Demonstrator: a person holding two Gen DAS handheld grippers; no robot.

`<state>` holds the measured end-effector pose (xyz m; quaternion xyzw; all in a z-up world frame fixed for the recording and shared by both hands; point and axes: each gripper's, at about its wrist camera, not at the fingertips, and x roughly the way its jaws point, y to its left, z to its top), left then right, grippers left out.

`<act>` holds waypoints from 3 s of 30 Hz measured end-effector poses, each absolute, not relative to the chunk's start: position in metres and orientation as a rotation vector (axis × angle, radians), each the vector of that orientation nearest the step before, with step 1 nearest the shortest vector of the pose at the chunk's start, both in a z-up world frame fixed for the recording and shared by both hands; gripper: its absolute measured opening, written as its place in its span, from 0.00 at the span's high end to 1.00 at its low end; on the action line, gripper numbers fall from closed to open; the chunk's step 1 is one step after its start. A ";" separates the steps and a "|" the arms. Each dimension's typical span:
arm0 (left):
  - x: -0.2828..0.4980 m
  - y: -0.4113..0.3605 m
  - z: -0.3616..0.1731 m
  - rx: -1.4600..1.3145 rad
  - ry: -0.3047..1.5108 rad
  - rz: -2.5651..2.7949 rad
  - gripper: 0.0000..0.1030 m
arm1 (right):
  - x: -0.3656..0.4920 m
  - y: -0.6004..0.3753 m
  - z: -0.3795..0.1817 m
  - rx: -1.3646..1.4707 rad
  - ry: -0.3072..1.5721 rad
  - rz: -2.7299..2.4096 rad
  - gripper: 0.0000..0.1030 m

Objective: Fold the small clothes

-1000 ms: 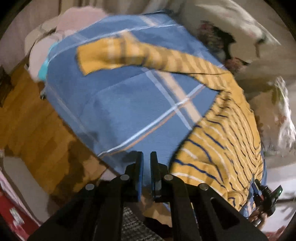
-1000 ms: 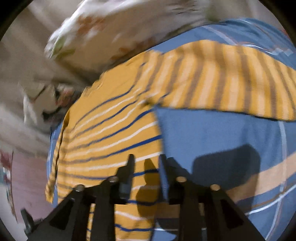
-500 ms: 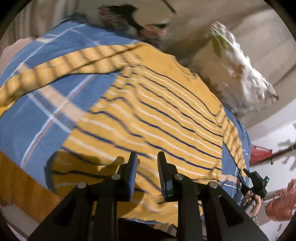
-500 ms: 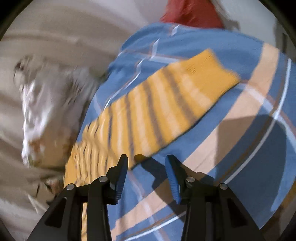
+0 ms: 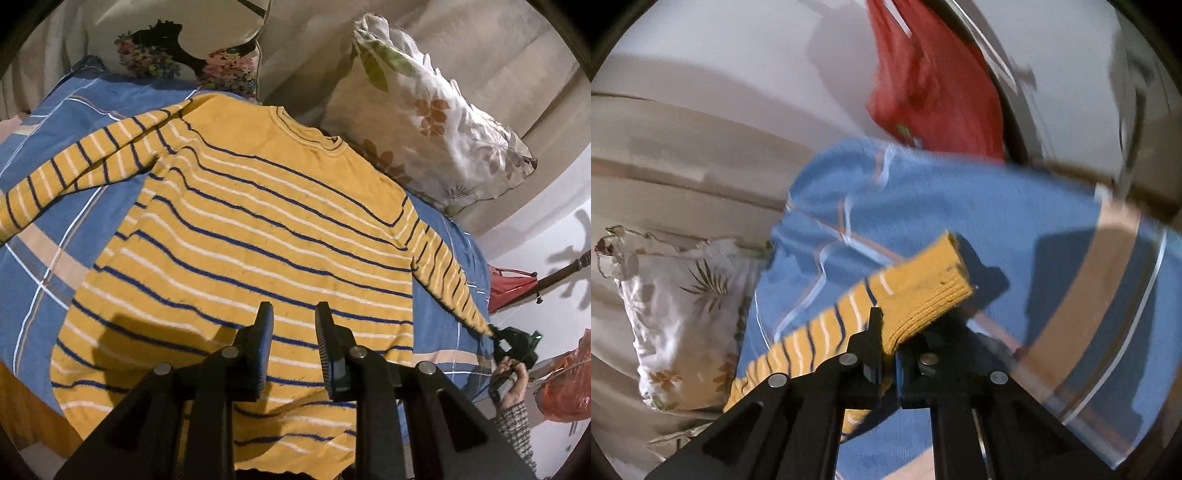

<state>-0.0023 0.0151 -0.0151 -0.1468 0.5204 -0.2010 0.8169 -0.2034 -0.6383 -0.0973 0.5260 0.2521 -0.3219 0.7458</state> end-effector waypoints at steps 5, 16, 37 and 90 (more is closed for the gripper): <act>0.007 0.019 -0.018 -0.338 1.103 -0.408 0.78 | -0.190 -0.656 -0.048 0.974 0.534 -0.770 0.95; 0.040 0.061 -0.027 -0.370 1.104 -0.347 0.78 | -0.042 -0.509 0.017 0.684 0.619 -0.315 0.95; 0.188 0.109 -0.056 -0.484 1.150 -0.498 0.72 | 0.146 -0.170 -0.099 0.520 0.992 0.186 0.45; 0.241 0.064 -0.110 -0.293 1.236 -0.485 0.93 | 0.105 -0.372 -0.103 0.642 1.025 -0.449 0.75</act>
